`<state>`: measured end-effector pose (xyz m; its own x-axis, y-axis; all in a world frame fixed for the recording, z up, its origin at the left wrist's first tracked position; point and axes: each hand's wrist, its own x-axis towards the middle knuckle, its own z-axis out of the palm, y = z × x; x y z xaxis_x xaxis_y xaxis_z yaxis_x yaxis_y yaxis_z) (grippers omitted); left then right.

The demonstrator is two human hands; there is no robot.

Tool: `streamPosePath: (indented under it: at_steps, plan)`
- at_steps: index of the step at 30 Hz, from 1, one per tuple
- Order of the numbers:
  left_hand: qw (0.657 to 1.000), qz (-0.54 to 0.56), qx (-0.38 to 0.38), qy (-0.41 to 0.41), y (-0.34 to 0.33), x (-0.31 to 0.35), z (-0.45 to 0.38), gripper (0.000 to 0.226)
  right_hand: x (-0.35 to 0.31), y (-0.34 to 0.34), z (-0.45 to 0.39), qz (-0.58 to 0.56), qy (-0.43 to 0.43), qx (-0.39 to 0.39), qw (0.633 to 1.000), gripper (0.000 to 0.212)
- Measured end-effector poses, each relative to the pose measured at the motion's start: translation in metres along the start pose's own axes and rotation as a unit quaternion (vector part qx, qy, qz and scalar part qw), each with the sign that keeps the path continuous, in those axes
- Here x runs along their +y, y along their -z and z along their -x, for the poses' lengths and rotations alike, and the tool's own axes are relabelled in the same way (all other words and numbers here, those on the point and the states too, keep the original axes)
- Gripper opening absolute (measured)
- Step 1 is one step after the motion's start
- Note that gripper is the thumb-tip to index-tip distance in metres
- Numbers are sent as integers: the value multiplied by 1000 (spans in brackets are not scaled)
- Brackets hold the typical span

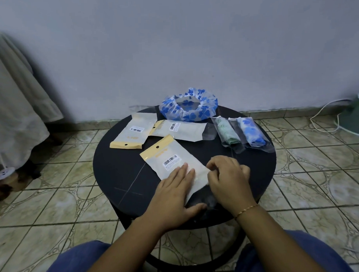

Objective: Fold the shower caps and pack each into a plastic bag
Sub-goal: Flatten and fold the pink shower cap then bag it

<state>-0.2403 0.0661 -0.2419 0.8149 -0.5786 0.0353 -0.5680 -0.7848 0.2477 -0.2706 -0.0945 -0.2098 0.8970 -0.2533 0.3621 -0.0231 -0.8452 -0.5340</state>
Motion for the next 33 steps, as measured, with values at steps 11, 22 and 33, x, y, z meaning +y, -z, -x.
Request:
streamPosePath:
  at_steps: [11, 22, 33]
  plan:
    - [996, 1, 43, 74, 4, -8, 2, 58, 0, -25, -48, -86, -187, -219, 954, 46]
    - [993, -14, 31, 112, 15, -19, -49, 66, 0, -37, -125, -65, -107, -164, 979, 29]
    - [991, -7, 75, 115, 17, -36, -108, 82, -4, -37, -190, 128, -87, -135, 979, 32]
